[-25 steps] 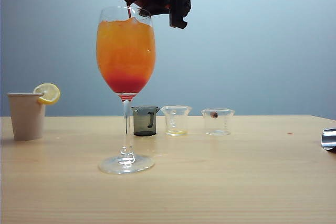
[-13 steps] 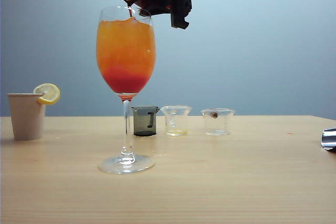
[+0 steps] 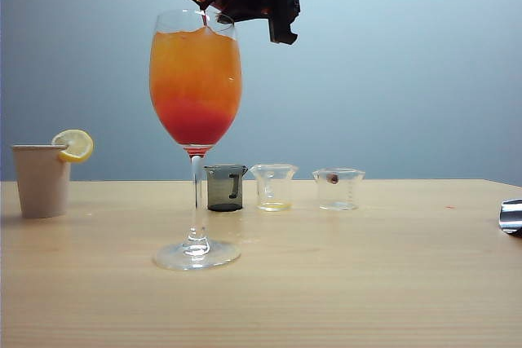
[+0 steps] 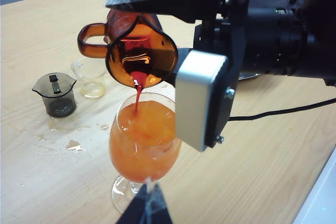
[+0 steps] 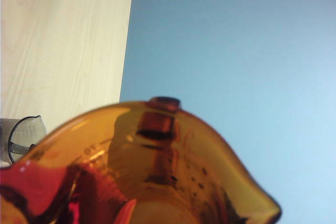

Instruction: Pick up the fourth measuring cup from the left, pour the grenadine inside into the goblet, and finally put the measuring cup back in its original place.

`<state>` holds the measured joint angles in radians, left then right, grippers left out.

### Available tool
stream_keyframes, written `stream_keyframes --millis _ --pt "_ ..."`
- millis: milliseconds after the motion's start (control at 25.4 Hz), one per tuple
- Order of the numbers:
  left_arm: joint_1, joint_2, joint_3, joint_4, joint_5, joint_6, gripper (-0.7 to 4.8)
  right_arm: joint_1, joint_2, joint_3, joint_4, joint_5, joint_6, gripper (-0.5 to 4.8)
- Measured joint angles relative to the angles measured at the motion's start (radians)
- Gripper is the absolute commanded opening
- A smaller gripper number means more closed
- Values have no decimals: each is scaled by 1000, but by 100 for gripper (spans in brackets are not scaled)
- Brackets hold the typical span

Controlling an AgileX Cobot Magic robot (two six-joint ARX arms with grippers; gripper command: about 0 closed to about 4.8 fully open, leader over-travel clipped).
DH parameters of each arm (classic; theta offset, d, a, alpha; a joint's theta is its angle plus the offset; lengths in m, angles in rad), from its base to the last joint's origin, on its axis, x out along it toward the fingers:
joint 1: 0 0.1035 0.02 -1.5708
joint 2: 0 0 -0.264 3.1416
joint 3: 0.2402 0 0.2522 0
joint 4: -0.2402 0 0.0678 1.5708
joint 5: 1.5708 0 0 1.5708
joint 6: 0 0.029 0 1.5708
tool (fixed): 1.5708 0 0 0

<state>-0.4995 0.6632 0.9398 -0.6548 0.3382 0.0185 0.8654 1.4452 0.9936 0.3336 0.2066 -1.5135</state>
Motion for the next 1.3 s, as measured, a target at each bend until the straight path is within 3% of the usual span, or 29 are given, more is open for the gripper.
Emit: stream_keyframes --millis 1299 --pt "0 0 0 0 18 34 -6 1 0 0 8 0 -161 21"
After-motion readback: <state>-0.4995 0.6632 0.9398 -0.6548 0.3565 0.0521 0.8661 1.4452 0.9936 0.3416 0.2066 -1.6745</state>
